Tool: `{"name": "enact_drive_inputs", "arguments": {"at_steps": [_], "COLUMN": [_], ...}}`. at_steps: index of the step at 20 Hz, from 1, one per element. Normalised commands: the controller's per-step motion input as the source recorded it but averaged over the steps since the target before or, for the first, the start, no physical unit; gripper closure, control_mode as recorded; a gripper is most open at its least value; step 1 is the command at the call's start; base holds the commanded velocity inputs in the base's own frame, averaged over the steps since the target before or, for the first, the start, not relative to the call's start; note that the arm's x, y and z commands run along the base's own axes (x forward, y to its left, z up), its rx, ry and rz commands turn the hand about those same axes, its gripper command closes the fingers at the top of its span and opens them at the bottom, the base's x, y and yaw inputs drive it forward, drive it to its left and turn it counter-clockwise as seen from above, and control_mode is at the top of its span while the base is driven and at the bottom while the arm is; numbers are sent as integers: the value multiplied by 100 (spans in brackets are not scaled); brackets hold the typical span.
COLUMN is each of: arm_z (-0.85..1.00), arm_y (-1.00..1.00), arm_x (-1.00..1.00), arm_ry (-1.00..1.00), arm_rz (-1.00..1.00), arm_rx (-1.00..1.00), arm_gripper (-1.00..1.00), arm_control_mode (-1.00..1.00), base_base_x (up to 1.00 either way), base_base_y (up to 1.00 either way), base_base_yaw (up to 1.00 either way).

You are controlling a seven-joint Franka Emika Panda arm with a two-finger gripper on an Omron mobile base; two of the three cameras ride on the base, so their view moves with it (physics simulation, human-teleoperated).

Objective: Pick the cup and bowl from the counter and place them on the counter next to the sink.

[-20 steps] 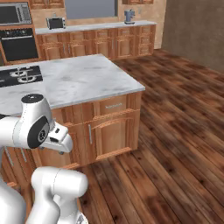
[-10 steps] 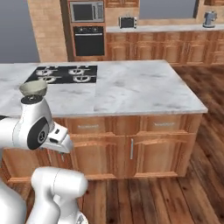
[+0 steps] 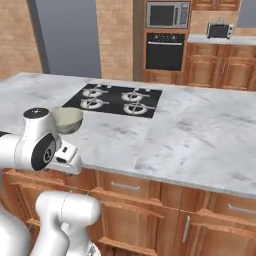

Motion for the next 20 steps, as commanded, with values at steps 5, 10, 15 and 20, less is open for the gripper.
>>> {"name": "enact_drive_inputs", "arguments": {"at_steps": [5, 10, 15, 20], "arm_z": [0, 0, 0, 0], "arm_y": [0, 0, 0, 0], "arm_x": [0, 0, 0, 0], "arm_ry": [0, 0, 0, 0], "arm_rz": [0, 0, 0, 0], "arm_rx": [0, 0, 0, 0], "arm_gripper": [-100, -100, -100, -100], "arm_control_mode": [100, 100, 100, 100], "base_base_x": [92, 98, 77, 8], "base_base_y": [7, 10, 14, 21], "base_base_yaw": [2, -19, -20, 0]}}
